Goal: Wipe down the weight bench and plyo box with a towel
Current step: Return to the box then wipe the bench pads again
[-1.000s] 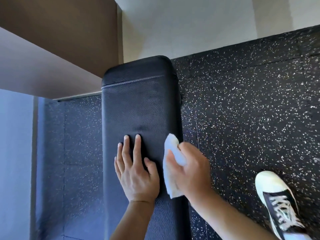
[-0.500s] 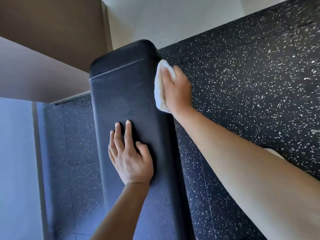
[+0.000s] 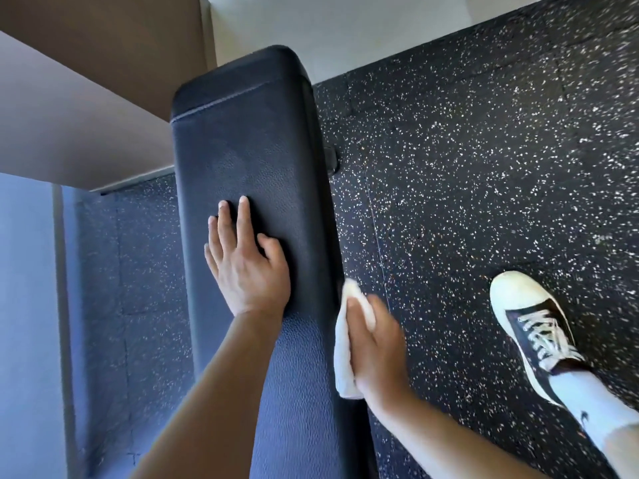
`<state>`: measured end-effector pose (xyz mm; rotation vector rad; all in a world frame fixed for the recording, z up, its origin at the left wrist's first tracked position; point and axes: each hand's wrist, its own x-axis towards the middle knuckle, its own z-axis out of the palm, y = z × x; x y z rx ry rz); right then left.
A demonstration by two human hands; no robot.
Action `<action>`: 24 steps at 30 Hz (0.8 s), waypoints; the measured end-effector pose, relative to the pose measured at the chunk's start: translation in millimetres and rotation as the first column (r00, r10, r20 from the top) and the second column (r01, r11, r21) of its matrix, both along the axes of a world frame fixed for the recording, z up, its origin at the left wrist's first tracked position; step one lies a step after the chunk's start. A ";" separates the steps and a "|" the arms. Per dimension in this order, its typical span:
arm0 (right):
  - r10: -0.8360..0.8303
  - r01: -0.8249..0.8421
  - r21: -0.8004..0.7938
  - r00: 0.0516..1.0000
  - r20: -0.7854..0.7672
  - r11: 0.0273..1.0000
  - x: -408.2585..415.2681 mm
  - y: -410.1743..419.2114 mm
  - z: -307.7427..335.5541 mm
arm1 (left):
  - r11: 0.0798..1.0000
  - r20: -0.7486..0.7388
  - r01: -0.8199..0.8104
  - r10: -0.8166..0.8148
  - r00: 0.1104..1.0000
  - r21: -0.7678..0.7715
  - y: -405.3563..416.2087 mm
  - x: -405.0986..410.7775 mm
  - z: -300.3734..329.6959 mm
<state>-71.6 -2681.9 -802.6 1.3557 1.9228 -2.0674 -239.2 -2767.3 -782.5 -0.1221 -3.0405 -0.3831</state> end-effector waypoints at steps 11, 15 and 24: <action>-0.072 0.080 0.103 0.995 -0.076 0.991 -64.2 19.4 -5.8 | 0.978 0.106 0.210 -0.210 0.972 0.016 -72.3 145.9 10.9; -0.052 0.062 0.171 0.997 -0.064 0.983 31.2 -24.9 1.7 | 0.980 0.141 0.197 -0.189 0.972 -0.042 -97.1 238.8 13.2; 0.023 -0.015 0.261 0.999 -0.028 0.965 6.6 -16.5 18.8 | 0.988 0.096 0.123 -0.114 0.989 -0.093 -95.2 261.0 12.4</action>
